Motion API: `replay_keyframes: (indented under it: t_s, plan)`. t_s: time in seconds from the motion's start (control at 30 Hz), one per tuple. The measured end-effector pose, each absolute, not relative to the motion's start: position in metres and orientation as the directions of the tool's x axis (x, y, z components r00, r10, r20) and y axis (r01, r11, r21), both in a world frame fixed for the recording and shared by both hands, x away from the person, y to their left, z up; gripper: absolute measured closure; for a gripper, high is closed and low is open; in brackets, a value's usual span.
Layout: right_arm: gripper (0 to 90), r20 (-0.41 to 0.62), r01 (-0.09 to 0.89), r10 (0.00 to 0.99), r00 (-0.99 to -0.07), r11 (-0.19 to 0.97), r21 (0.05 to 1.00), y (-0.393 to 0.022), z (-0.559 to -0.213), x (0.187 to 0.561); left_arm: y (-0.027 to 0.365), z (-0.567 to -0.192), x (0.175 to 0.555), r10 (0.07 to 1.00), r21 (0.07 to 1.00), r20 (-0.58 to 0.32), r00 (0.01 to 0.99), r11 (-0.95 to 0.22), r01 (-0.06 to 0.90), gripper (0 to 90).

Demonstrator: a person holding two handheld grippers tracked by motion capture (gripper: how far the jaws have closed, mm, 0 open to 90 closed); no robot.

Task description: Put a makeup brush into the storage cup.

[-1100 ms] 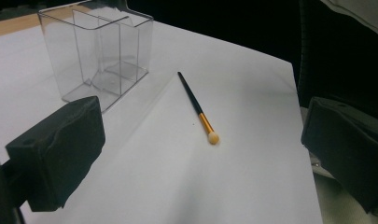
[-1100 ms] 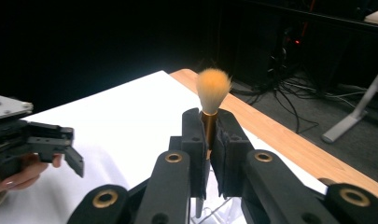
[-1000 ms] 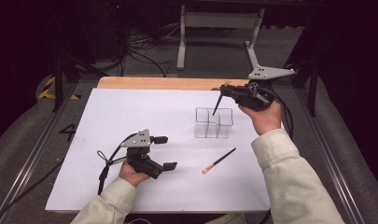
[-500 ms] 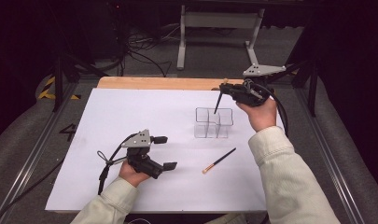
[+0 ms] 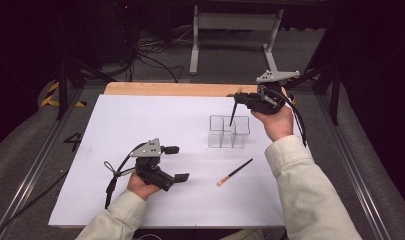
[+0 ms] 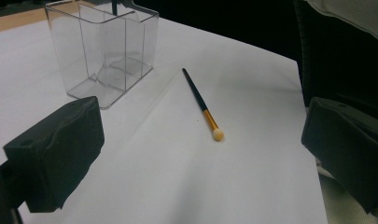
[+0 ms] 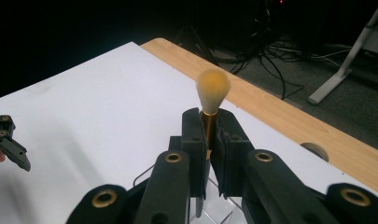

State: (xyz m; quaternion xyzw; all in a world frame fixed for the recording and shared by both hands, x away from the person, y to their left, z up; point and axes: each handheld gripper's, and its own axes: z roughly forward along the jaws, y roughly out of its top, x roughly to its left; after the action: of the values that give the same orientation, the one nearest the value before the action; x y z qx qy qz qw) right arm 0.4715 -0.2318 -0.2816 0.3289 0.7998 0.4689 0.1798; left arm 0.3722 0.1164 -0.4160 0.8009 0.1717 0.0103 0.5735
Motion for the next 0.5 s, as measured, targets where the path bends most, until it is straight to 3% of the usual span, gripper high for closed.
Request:
replay_keyframes:
  t_s: [0.5]
  plan:
    - [84.1, 0.053, 0.401, 0.693, -0.719, 0.351, 0.846, -0.230, -0.297, 0.476, 0.117, -0.415, 0.372, 0.281, 0.922, -0.185, 0.942, -0.283, 0.265, 0.0]
